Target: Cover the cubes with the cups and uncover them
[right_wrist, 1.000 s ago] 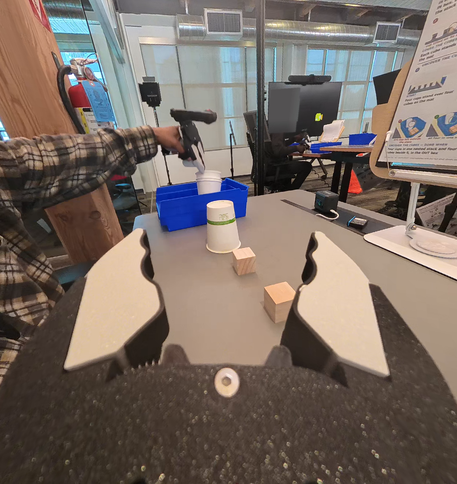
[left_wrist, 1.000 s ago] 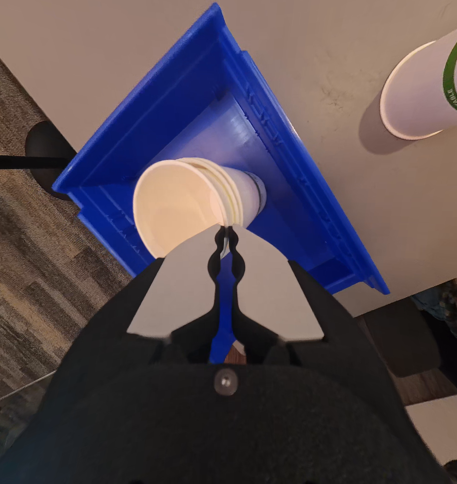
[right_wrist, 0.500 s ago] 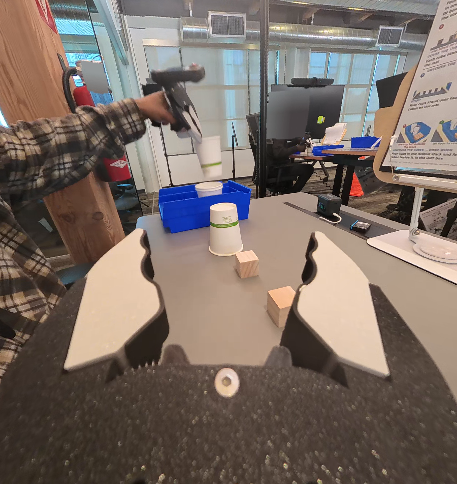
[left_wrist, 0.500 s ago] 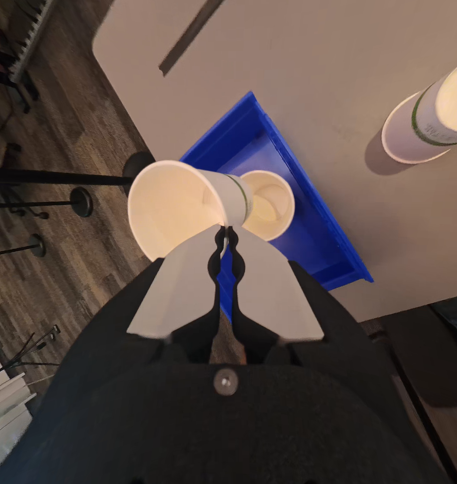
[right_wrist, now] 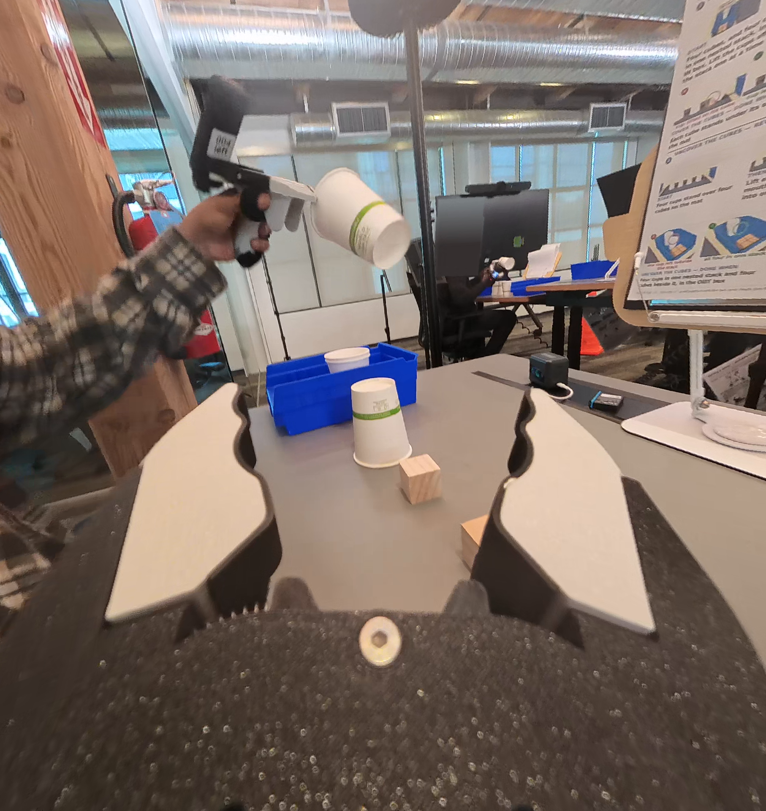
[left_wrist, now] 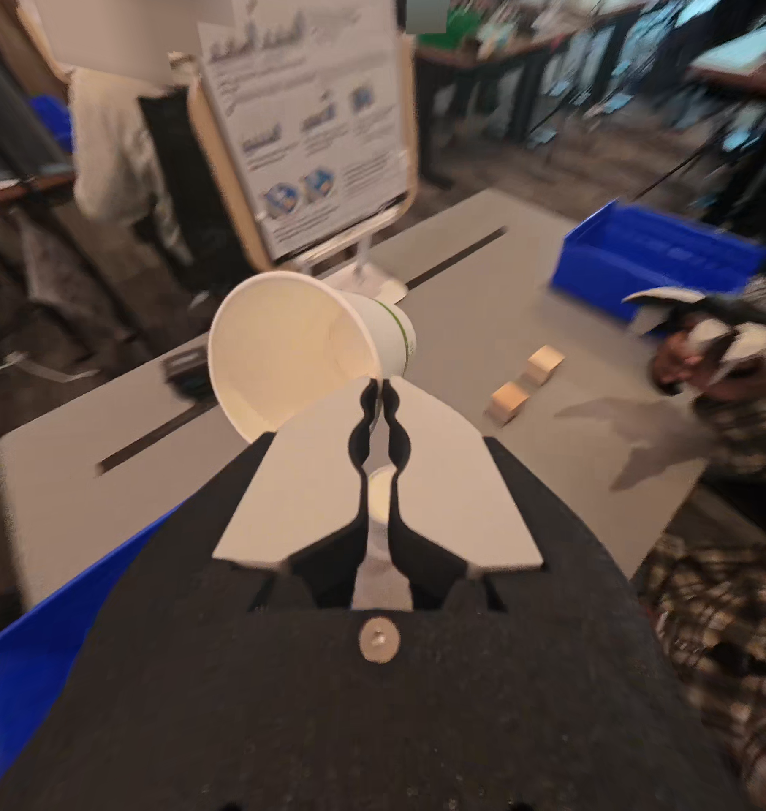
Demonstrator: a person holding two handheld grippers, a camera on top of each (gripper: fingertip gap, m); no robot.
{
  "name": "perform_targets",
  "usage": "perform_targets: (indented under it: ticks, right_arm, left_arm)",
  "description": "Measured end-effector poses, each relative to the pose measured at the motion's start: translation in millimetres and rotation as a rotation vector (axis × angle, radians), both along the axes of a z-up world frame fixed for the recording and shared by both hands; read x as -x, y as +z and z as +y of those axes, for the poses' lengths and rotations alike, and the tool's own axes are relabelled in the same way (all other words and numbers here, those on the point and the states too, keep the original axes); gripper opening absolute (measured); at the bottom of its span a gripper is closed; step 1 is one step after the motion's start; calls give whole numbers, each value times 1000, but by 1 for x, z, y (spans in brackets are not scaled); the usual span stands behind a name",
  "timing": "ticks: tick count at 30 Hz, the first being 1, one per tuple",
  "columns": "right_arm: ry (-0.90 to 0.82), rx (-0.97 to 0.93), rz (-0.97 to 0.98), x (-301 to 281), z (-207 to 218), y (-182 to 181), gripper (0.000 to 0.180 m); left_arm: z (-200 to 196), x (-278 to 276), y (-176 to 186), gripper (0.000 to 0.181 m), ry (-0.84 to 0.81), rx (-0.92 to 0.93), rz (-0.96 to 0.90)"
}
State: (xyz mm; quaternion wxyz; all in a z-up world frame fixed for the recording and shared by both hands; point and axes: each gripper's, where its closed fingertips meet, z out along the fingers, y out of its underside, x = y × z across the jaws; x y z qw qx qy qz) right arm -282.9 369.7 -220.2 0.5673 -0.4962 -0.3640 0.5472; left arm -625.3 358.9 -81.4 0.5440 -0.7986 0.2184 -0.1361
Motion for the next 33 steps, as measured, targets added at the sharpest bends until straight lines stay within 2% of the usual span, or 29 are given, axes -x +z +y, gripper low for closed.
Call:
perform_targets:
  ticks: [9,14,18,23,26,27,31,33]
  right_arm:
    - [21,99,115,26,8,-9,126]
    - [131,174,265,38,2,-1,129]
    - [157,183,339,36,-3,15,128]
    - [168,178,381,24,-6,31,122]
    - [162,150,358,17,-6,31,103]
    - [165,147,341,16,-7,30,101]
    - [183,104,205,20,-14,20,100]
    - [176,71,131,20,-18,15,99]
  left_arm:
    - [-13,-169,-33,2,-441,-138,-612]
    - [-25,-227,-56,2,-615,-143,-970]
    - [-30,-264,-88,2,-698,-53,-1119]
    - [-32,-294,-130,2,-742,66,-1163]
    - [-35,-301,-149,2,-754,110,-1130]
    - [-37,-303,-154,2,-763,127,-1105]
    - [-45,-312,-186,3,-753,193,-847]
    - [-43,-306,-199,20,-681,183,-696]
